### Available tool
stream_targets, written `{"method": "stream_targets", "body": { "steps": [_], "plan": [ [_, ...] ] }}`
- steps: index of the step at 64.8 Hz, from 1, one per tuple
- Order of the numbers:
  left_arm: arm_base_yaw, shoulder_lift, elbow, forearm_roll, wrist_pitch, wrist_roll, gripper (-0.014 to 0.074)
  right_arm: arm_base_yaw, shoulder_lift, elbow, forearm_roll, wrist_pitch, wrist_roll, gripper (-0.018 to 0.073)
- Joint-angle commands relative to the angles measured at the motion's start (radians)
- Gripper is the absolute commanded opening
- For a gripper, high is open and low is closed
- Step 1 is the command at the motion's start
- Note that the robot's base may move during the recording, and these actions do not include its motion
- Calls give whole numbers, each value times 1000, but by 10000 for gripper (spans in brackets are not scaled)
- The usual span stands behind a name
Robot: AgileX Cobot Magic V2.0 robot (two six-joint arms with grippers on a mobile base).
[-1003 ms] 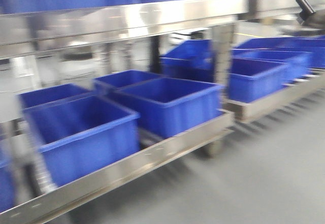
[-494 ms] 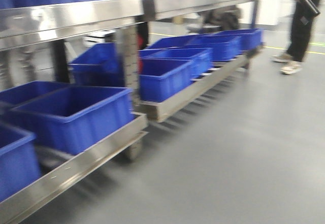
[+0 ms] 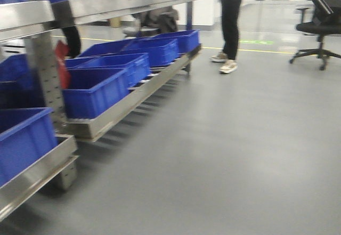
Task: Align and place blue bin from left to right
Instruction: 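Hold the bin in both grippers while driving to the other rack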
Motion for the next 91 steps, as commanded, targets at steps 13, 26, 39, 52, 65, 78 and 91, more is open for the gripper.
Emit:
{"method": "stream_targets", "body": {
  "steps": [13, 26, 39, 52, 65, 78, 91],
  "plan": [
    [-7, -26, -18, -5, -86, 14, -16, 7, -26, -23, 5, -109, -31, -71],
    [-7, -26, -18, -5, -86, 14, -16, 7, -26, -23, 5, -109, -31, -71],
    [-7, -26, -18, -5, -86, 14, -16, 7, -26, -23, 5, -109, -31, -71],
    [-7, -26, -18, -5, -86, 14, -16, 7, -26, -23, 5, -109, -31, -71],
    [-7, -26, -18, -5, -86, 14, -16, 7, -26, -23, 5, -112, -31, -71],
    [-7, -26, -18, -5, -86, 14, -16, 7, -26, -23, 5, -112, -31, -71],
    [-7, -26, -18, -5, -86, 14, -16, 7, -26, -23, 5, -112, -31, -71]
  ]
}}
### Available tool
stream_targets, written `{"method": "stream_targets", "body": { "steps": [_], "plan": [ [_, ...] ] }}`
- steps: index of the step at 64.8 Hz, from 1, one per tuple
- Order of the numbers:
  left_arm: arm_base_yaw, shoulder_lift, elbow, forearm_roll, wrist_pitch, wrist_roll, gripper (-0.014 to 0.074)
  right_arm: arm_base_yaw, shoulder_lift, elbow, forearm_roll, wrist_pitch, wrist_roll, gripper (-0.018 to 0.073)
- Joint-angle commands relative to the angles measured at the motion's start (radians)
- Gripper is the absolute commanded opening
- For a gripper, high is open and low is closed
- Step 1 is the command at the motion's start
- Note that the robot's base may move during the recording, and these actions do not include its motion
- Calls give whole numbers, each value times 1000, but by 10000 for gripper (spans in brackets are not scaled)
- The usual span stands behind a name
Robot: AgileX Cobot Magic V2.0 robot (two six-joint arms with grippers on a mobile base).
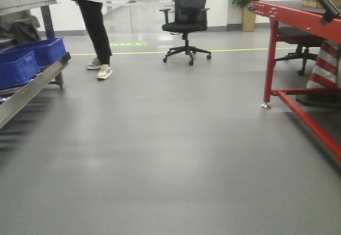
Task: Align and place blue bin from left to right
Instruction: 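Hold the bin in both grippers while driving to the other rack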
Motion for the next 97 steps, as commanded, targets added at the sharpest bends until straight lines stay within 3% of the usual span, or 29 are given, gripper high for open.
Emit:
{"method": "stream_targets", "body": {
  "steps": [1, 97],
  "plan": [
    [-7, -26, -18, -3, -86, 16, -16, 7, -26, -23, 5, -112, -31, -71],
    [-7, -26, -18, -3, -88, 16, -16, 7, -26, -23, 5, -112, -31, -71]
  ]
}}
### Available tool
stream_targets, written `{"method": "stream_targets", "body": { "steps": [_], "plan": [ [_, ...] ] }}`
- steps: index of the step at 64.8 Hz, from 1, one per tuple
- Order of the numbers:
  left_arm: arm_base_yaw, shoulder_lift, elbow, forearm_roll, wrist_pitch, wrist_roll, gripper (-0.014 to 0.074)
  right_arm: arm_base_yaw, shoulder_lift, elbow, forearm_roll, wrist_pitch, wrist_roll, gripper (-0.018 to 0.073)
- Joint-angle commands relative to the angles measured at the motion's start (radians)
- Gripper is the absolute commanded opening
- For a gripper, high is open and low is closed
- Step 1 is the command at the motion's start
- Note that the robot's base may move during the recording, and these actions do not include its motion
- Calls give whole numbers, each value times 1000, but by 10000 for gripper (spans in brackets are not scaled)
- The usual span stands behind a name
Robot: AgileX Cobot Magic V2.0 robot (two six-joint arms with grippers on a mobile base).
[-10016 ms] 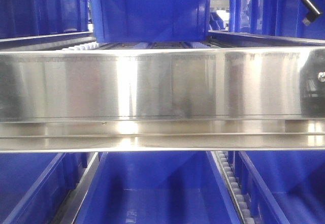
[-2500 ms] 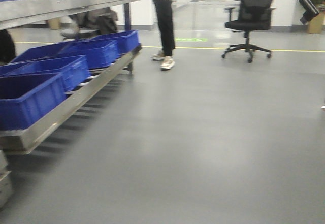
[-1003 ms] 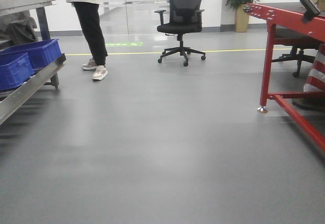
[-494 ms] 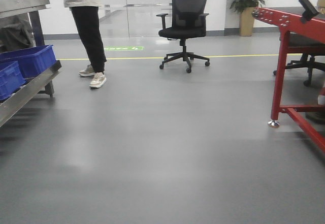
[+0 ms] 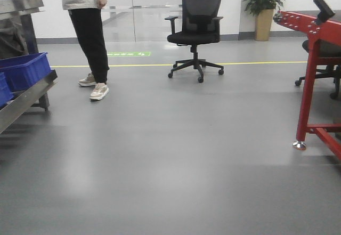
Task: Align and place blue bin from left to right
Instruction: 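Hold the bin in both grippers while driving to the other rack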
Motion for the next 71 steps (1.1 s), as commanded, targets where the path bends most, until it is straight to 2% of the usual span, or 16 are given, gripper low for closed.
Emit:
{"method": "stream_targets", "body": {
  "steps": [1, 71],
  "plan": [
    [-7, -26, -18, -3, -88, 16, -16, 7, -26, -23, 5, -112, -31, -71],
    [-7, -26, -18, -3, -88, 16, -16, 7, -26, -23, 5, -112, -31, -71]
  ]
}}
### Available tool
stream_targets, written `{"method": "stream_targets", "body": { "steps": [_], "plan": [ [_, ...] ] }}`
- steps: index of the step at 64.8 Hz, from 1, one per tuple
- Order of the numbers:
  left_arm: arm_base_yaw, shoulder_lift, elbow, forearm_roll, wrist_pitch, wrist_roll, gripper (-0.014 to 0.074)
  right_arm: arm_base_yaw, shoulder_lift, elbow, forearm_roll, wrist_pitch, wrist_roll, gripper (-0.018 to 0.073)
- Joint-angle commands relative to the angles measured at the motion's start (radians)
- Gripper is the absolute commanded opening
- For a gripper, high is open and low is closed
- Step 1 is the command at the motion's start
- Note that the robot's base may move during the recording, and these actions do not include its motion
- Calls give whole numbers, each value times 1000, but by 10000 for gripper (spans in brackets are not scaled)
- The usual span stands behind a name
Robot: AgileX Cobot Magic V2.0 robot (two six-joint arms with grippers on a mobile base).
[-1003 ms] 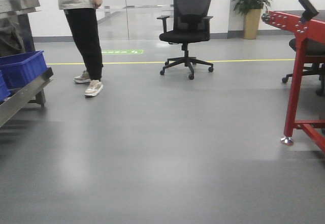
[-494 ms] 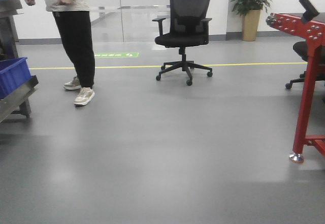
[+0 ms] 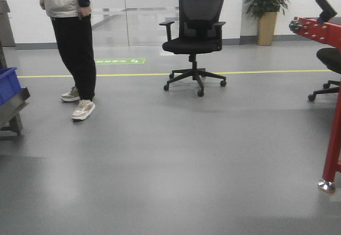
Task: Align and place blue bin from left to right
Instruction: 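Hold the bin in both grippers while driving to the other rack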
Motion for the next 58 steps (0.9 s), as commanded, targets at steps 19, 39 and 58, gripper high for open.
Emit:
{"method": "stream_targets", "body": {
  "steps": [19, 39, 58],
  "plan": [
    [-7, -26, -18, -3, -88, 16, -16, 7, -26, -23, 5, -110, -31, -71],
    [-7, -26, -18, -3, -88, 16, -16, 7, -26, -23, 5, -110, -31, -71],
    [-7, -26, -18, -3, -88, 16, -16, 7, -26, -23, 5, -110, -31, -71]
  ]
}}
